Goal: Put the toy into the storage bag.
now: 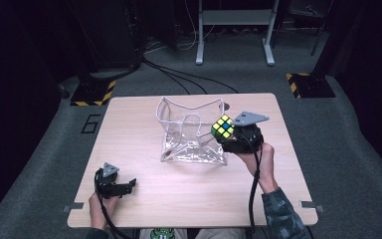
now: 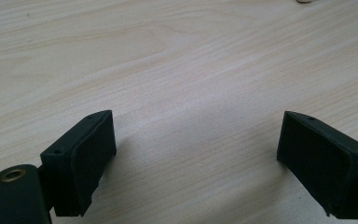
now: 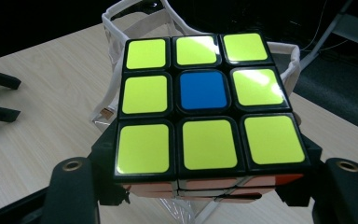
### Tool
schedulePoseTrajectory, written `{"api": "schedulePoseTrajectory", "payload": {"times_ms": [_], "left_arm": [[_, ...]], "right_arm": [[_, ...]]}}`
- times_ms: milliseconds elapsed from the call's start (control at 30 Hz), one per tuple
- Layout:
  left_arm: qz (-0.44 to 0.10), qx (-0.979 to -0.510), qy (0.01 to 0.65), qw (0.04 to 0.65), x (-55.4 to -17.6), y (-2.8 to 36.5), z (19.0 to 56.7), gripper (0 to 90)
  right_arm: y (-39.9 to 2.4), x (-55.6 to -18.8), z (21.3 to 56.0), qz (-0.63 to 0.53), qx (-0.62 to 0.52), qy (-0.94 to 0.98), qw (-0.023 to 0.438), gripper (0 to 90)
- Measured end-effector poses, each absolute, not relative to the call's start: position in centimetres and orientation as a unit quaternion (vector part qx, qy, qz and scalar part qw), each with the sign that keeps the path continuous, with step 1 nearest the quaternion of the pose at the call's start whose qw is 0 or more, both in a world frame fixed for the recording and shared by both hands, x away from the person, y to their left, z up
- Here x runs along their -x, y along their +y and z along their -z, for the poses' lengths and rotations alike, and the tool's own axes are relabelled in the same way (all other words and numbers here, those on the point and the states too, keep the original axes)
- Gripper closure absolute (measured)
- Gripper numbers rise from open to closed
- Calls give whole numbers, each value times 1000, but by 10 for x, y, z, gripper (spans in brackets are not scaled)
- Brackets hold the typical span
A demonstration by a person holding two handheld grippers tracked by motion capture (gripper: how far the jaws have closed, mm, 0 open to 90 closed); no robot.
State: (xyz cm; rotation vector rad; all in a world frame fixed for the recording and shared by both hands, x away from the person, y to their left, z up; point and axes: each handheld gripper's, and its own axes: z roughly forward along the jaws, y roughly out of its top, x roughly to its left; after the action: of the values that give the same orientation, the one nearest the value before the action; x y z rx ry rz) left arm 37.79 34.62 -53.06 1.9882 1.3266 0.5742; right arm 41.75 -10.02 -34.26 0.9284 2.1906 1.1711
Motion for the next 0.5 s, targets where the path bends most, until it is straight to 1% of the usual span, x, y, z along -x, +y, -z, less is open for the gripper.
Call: {"api": "schedulePoseTrajectory", "payload": {"times_ms": [500], "left_arm": [[-221,-762,509,335,-378,346,531,114]], "right_arm": [[-92,-432,328,-424,-332,805,248,331]]}}
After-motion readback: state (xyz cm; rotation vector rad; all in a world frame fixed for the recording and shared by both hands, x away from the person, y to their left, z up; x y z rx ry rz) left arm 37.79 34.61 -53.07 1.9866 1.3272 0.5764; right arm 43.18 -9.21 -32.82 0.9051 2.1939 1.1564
